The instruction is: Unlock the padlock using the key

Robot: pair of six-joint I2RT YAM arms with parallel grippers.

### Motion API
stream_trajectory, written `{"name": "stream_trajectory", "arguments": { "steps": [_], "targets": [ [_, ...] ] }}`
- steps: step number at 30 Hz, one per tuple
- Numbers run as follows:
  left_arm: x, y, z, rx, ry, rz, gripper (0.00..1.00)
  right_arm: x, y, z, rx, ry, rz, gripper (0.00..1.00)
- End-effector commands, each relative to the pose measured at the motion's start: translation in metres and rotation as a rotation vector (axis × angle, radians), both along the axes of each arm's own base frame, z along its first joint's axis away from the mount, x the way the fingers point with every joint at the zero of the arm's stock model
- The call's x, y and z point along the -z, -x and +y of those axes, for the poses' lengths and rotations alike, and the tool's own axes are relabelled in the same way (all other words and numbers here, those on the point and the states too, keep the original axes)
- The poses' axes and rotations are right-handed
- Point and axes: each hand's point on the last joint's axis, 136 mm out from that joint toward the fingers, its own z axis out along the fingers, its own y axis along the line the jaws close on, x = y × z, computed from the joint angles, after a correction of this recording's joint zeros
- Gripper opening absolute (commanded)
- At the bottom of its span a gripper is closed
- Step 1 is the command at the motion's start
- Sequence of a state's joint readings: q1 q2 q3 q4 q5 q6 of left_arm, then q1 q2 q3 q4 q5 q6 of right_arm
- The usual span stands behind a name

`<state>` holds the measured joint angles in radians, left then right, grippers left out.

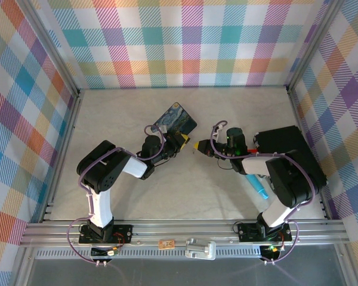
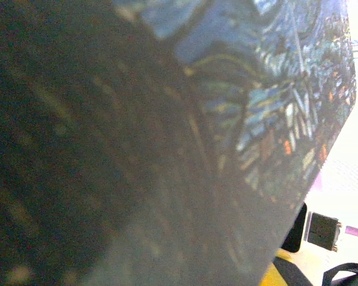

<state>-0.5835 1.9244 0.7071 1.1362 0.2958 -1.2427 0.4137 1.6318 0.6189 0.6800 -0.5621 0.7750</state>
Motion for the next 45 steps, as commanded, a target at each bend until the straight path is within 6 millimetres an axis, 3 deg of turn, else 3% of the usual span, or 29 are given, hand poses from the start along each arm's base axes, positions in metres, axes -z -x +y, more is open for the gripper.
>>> {"name": "stream_trajectory", "arguments": {
  "steps": [1, 7, 34, 39, 45],
  "targets": [
    [-0.014, -0.004, -0.001, -0.005, 0.047, -0.034, 0.0, -0.002, 0.002, 0.004, -0.022, -0.015, -0.008, 0.0],
    [-0.015, -0.004, -0.001, -0.006, 0.046, -0.034, 0.0, 0.003, 0.0, 0.004, -0.008, -0.025, 0.001, 0.0],
    [-0.019, 0.006, -0.015, 0.029, 0.068, -0.032, 0.0, -0.019, -0.018, 0.016, -0.038, -0.061, -0.069, 0.0],
    [-0.028, 0.013, -0.022, 0.06, 0.091, -0.041, 0.0, -0.014, -0.03, 0.014, -0.013, -0.046, 0.027, 0.0],
    [-0.038, 0.025, -0.039, 0.097, 0.106, -0.048, 0.0, -0.031, -0.035, 0.018, -0.029, -0.21, 0.162, 0.0]
  ]
}}
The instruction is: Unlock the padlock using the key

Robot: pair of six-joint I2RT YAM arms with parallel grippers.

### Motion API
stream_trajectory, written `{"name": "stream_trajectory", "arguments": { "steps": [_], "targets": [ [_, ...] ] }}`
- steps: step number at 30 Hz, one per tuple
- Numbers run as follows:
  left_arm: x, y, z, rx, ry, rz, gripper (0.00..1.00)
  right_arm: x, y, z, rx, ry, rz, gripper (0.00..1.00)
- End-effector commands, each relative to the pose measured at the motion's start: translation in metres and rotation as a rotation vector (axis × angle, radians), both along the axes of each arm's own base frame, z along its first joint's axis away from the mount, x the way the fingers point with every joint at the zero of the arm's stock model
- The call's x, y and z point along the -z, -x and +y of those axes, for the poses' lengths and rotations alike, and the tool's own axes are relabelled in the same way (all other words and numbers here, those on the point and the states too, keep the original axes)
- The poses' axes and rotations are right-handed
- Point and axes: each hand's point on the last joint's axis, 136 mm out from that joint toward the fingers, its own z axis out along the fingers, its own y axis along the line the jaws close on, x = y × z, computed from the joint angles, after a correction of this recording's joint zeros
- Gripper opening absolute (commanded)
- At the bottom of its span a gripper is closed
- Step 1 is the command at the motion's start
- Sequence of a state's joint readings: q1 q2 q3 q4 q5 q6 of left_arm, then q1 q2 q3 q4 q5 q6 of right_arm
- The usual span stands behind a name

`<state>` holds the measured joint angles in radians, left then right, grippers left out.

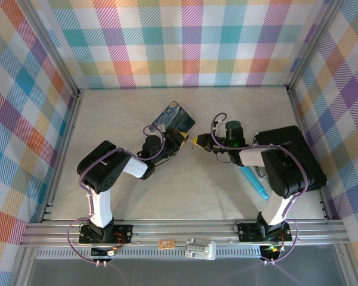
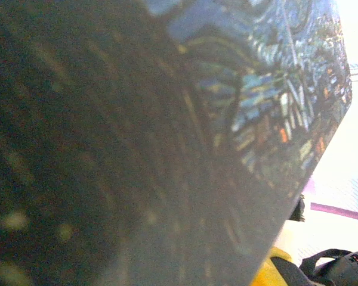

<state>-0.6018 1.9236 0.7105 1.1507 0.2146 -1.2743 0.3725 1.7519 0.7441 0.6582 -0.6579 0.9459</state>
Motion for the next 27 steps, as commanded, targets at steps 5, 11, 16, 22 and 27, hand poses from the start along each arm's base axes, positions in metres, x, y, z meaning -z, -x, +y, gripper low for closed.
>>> {"name": "stream_trajectory", "arguments": {
  "steps": [5, 11, 16, 22, 27],
  "targets": [
    [-0.037, 0.025, -0.043, 0.137, 0.124, -0.037, 0.0, -0.026, -0.008, 0.01, -0.013, -0.102, -0.039, 0.0],
    [-0.04, 0.02, -0.046, 0.109, 0.122, -0.018, 0.0, -0.022, -0.007, 0.009, 0.0, -0.112, -0.029, 0.0],
    [-0.04, 0.017, -0.043, 0.06, 0.117, -0.01, 0.0, -0.02, -0.001, 0.015, 0.022, -0.122, 0.029, 0.0],
    [-0.035, 0.015, -0.045, 0.056, 0.126, 0.017, 0.0, -0.022, 0.002, 0.022, 0.015, -0.058, -0.062, 0.0],
    [-0.03, 0.017, -0.048, 0.076, 0.113, 0.031, 0.0, -0.013, 0.003, 0.022, -0.024, 0.005, -0.138, 0.0]
  ]
}}
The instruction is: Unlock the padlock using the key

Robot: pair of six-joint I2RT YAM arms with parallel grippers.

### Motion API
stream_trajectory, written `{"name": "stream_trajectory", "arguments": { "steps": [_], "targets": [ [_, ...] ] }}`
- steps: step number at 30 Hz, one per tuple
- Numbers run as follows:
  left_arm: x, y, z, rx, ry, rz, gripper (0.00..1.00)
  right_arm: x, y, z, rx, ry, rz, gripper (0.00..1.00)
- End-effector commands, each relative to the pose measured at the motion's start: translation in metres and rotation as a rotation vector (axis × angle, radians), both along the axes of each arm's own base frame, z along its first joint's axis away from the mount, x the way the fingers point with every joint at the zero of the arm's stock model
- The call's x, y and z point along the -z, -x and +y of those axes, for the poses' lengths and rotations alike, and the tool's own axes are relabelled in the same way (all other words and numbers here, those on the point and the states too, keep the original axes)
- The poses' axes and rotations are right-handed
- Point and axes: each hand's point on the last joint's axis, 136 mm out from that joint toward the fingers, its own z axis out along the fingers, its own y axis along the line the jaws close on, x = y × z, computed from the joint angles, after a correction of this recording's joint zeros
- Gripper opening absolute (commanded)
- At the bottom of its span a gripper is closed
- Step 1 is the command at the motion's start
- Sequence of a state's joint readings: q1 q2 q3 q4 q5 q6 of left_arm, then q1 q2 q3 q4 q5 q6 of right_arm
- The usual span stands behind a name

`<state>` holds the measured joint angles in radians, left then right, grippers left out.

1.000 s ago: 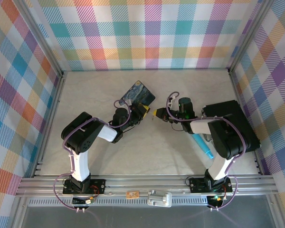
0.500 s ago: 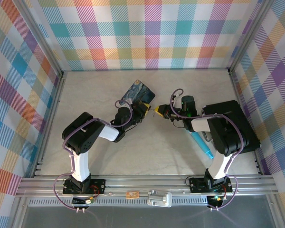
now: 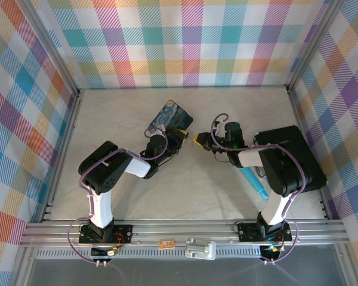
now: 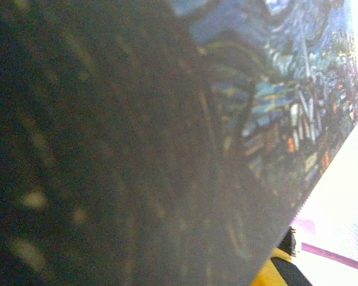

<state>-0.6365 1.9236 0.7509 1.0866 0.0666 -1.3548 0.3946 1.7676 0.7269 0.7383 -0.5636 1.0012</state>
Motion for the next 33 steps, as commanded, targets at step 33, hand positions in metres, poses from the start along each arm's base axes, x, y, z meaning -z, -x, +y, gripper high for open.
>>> {"name": "stream_trajectory", "arguments": {
  "steps": [33],
  "targets": [
    [-0.034, 0.049, -0.057, 0.311, 0.163, -0.078, 0.0, -0.005, 0.02, 0.032, -0.17, -0.118, -0.009, 0.0]
  ]
}}
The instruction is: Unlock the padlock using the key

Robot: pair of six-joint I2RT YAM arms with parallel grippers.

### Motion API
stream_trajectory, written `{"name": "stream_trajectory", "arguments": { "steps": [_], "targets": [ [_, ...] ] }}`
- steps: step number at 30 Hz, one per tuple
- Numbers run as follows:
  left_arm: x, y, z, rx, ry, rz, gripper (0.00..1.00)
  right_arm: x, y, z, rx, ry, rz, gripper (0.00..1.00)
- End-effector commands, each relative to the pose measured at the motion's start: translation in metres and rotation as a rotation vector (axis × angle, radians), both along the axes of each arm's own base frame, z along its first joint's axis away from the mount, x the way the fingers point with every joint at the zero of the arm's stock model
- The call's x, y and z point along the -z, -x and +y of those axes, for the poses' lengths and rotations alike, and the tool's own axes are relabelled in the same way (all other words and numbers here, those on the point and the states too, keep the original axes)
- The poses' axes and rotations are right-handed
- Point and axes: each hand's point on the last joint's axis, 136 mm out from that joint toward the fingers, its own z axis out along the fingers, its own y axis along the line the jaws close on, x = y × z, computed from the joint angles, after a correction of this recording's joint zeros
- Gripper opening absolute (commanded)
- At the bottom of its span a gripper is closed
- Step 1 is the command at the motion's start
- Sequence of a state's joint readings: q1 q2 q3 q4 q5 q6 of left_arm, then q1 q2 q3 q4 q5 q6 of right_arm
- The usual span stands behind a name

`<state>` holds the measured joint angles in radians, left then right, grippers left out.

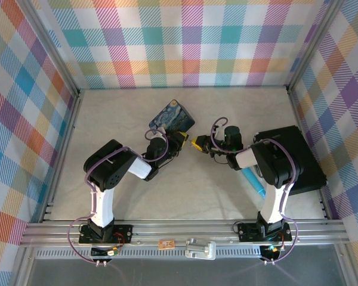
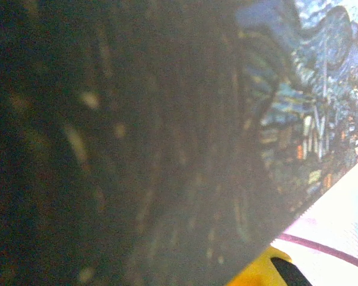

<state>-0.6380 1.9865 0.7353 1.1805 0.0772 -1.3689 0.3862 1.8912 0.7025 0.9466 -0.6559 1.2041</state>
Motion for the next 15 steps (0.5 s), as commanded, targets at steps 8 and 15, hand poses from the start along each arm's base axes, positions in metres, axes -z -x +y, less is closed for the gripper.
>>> {"name": "stream_trajectory", "arguments": {
  "steps": [8, 15],
  "targets": [
    [-0.053, 0.053, -0.059, 0.341, 0.163, -0.101, 0.0, -0.047, 0.011, 0.033, -0.079, 0.021, -0.184, 0.0],
    [-0.053, 0.061, -0.061, 0.385, 0.133, -0.056, 0.0, -0.045, 0.012, 0.03, -0.109, 0.196, -0.35, 0.0]
  ]
}}
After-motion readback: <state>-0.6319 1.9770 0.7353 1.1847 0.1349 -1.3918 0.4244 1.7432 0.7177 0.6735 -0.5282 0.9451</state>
